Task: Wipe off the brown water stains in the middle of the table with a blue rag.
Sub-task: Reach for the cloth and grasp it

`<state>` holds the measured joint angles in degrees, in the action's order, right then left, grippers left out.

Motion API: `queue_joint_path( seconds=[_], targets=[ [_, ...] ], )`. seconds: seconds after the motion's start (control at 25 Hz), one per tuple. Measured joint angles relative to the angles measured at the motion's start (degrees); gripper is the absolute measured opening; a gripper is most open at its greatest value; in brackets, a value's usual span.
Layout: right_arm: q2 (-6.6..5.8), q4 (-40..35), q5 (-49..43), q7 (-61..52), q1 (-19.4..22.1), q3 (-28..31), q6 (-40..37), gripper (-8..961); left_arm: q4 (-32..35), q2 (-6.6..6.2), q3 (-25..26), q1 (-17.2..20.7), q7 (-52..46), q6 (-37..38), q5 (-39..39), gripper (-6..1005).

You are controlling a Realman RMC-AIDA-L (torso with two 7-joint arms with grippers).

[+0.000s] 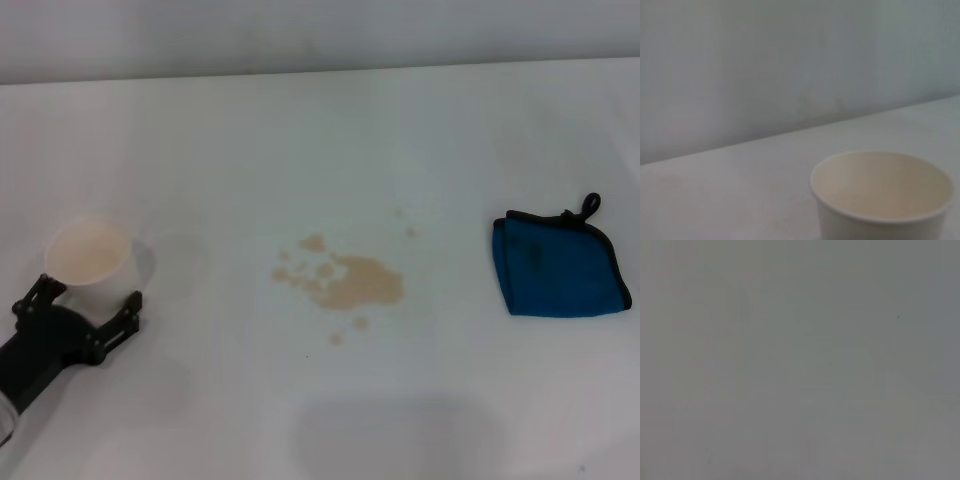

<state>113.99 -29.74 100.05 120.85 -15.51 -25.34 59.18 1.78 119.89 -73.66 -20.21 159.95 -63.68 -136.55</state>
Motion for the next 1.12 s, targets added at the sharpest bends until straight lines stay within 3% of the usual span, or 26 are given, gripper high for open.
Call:
queue_joint_path(
  seconds=[0.64,0.8,0.92,1.12],
  targets=[
    [-0.68,-2.7,-0.6,-0.4,0.9,-0.6,1.5,804,-0.7,0.11,-0.1,9.8,0.4,-9.9,-0.7,886],
    [-0.73,-4.0,-2.2,-0.6,2.3,-0.7,4.5,802,-1.3,0.01,0.1,12.0,-0.8,-16.2,-1.2,886],
    [-0.73,-7.1,-8.3,-4.3,2.9,-0.8,6.9,801,-1.6,-0.16,0.1,12.9,-2.0,-20.7,-3.4,886],
    [-0.26,-18.2,-27.4,-22.8,2.5,-1.6,7.9,800,-1.9,-0.2,0.1,13.5,-2.0,-24.9,-9.3,885]
  ],
)
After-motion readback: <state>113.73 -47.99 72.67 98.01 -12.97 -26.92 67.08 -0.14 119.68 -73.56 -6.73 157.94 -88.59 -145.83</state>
